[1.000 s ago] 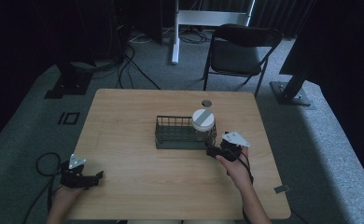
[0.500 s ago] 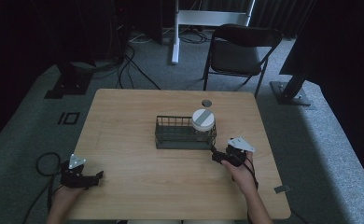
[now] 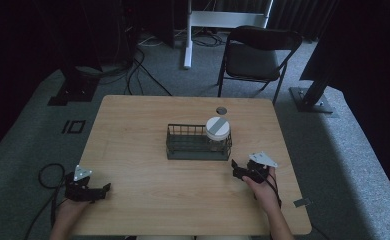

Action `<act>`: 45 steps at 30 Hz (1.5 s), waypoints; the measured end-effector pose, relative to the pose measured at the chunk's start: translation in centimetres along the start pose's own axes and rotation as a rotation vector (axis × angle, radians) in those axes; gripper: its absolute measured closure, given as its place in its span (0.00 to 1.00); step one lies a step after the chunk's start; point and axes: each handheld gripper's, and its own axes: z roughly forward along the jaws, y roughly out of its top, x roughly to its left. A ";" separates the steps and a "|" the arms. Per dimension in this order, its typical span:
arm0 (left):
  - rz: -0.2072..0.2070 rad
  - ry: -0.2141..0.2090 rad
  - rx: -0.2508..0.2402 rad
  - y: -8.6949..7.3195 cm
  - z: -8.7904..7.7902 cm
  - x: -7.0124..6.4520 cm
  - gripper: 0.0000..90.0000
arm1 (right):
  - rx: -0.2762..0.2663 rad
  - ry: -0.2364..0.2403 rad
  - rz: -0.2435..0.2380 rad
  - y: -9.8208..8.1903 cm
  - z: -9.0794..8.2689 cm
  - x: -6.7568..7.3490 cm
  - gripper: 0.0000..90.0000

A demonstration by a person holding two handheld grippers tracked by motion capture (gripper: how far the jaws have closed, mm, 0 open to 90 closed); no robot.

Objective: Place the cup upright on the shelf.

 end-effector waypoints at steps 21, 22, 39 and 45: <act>0.000 0.000 0.000 0.0 0.0 0.0 0.00 | 0.104 -0.111 0.092 -1.4 -0.1 -3.2 0.12; 0.000 0.000 0.000 0.0 0.0 0.0 0.00 | 0.117 -0.114 0.094 -1.4 -0.1 -3.4 0.12; 0.000 0.000 0.000 0.0 0.0 0.0 0.00 | 0.233 -0.120 0.092 -1.8 0.0 -3.8 0.12; 0.000 0.000 0.000 0.0 0.0 0.0 0.00 | 0.234 -0.095 0.075 -1.7 0.1 -3.8 0.12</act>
